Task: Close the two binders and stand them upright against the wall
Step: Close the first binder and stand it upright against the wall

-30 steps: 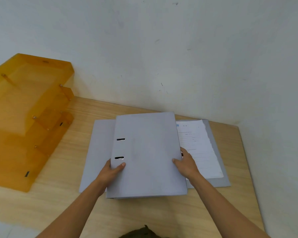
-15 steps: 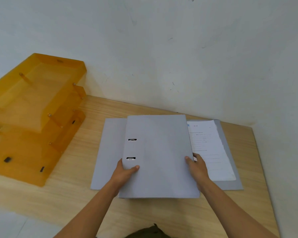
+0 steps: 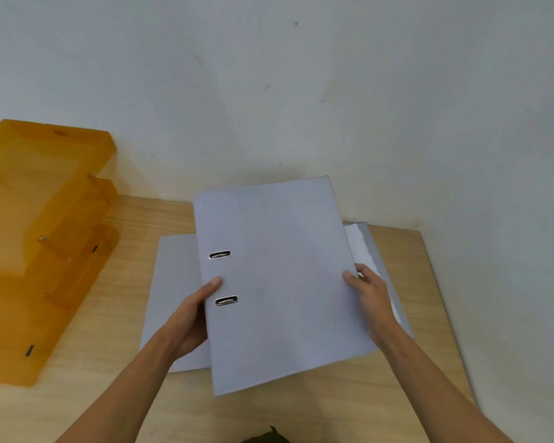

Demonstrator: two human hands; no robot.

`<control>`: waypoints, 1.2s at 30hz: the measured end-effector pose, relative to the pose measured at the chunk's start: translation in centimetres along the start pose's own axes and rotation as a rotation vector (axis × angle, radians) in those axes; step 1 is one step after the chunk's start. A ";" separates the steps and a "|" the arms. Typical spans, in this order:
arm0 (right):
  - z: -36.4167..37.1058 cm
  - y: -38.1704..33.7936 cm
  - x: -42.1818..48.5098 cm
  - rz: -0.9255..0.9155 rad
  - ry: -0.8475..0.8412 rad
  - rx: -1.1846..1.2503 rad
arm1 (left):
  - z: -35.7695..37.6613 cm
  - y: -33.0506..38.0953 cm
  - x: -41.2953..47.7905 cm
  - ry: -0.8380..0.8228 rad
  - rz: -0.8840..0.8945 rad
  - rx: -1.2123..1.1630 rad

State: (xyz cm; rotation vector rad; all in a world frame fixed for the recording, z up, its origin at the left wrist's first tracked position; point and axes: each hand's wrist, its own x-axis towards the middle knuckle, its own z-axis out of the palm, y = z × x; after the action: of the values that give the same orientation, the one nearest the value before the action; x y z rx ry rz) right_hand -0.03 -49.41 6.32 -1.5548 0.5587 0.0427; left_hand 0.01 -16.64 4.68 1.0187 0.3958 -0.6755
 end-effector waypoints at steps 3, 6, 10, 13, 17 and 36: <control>-1.9 -1.7 0.6 -0.094 0.102 -0.122 | 3.1 1.1 0.6 -0.094 0.079 0.096; -4.0 -3.6 0.9 -0.088 0.095 -0.287 | 7.0 1.3 1.3 -0.074 0.187 0.124; -6.3 -6.4 -0.1 -0.098 0.092 -0.425 | 11.8 1.1 2.1 -0.112 0.286 0.128; -7.2 -8.5 -2.8 -0.110 0.037 -0.604 | 15.3 1.2 2.1 -0.134 0.362 0.136; -6.9 -9.5 -6.7 -0.165 -0.188 -0.692 | 20.4 1.3 2.3 -0.175 0.468 0.217; -18.9 -2.1 -6.4 -0.288 -0.034 -0.590 | 31.0 -8.5 7.0 -0.412 0.534 0.891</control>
State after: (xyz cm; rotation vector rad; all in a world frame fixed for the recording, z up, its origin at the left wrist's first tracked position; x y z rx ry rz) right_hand -10.72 -65.33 12.12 -2.1933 0.2994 0.0142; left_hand -0.75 -49.06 9.95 1.6884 -0.5891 -0.5469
